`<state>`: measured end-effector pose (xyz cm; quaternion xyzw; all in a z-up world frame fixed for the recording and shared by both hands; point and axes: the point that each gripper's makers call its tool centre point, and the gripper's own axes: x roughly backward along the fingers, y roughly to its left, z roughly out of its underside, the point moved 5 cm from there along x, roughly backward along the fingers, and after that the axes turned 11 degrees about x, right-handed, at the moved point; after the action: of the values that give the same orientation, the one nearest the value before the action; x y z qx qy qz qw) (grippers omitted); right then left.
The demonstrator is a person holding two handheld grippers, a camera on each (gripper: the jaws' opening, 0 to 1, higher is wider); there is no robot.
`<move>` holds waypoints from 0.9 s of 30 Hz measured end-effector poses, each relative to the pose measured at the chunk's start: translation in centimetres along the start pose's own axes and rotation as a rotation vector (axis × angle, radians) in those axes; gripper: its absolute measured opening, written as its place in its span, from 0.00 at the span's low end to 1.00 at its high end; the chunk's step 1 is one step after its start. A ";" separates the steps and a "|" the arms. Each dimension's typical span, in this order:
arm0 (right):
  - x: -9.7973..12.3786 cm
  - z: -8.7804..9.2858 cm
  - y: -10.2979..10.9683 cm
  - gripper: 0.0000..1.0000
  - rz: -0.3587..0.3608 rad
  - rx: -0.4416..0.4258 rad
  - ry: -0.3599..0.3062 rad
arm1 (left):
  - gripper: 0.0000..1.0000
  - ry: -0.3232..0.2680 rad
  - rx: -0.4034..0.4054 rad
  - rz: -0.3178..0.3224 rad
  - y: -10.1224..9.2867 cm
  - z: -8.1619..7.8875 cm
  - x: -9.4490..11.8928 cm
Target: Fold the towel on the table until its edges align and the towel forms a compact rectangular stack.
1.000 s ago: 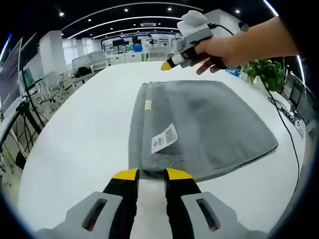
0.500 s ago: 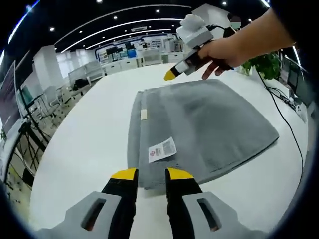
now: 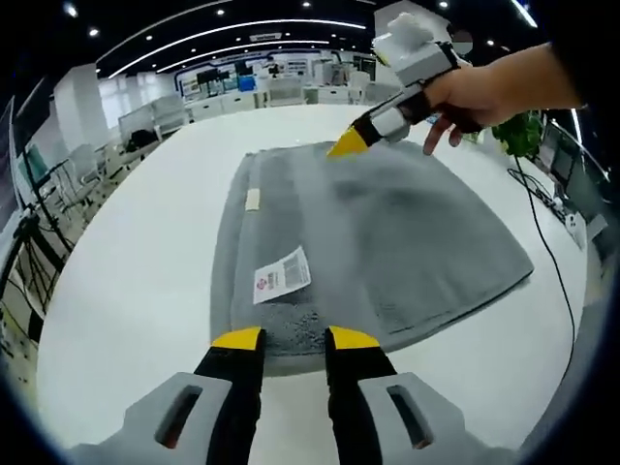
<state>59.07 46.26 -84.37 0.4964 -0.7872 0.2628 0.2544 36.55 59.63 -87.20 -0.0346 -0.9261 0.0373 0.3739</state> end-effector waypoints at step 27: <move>6.6 4.6 1.2 0.74 -0.010 -0.039 -0.011 | 0.36 0.026 -0.025 0.012 -1.1 -0.5 -0.1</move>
<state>54.83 39.37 -83.58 0.4966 -0.7913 0.2435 0.2608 36.99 58.52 -86.81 -0.0455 -0.9213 0.0275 0.3852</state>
